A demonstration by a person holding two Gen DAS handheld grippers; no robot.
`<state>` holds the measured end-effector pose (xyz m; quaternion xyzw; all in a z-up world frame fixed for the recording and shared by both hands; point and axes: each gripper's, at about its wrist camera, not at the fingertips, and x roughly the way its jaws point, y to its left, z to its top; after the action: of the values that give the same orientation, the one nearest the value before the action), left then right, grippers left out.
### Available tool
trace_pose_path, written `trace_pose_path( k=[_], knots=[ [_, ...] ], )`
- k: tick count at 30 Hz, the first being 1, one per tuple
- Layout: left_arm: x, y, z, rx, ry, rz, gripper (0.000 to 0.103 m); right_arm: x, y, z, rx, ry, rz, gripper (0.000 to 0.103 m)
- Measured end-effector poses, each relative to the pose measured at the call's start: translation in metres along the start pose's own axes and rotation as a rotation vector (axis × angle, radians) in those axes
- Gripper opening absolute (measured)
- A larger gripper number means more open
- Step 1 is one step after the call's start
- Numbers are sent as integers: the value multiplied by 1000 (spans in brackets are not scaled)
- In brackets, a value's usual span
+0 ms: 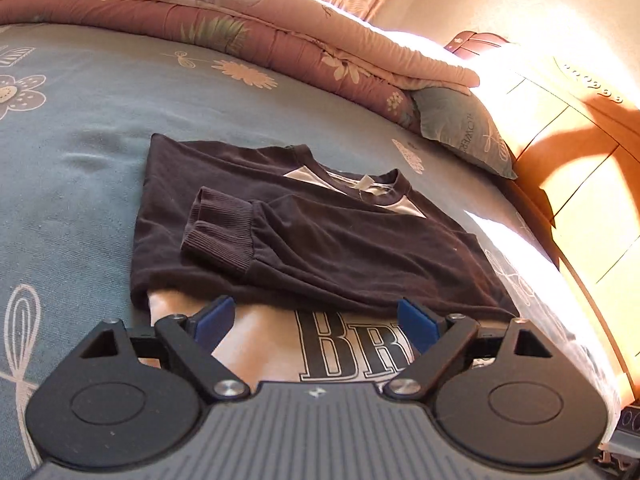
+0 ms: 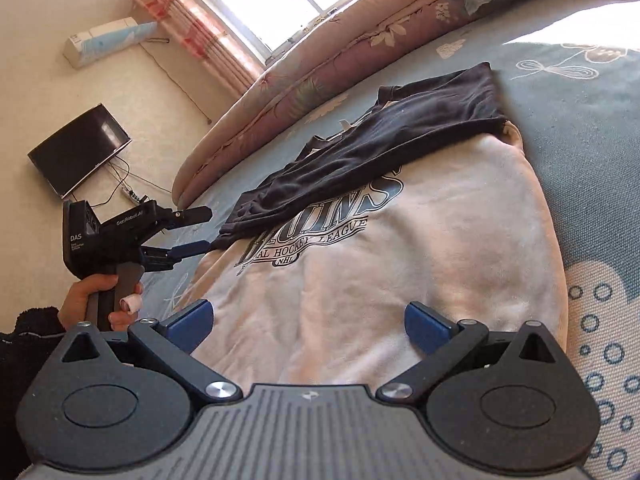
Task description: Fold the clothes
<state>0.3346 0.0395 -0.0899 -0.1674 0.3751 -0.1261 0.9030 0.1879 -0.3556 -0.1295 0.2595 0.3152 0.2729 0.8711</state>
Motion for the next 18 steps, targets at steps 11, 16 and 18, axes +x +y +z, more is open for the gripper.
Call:
trace_pose_path(
  k=[11,16,18],
  knots=[
    [-16,12,0,-22,19,-4,79,0,0,0,-12,13,12,103],
    [-14,9,-11,3,90,109,82,1,-1,0,-8,10,14,103],
    [-23,21,-13,-36,80,148,79,1,-1,0,-8,9,14,103]
  ],
)
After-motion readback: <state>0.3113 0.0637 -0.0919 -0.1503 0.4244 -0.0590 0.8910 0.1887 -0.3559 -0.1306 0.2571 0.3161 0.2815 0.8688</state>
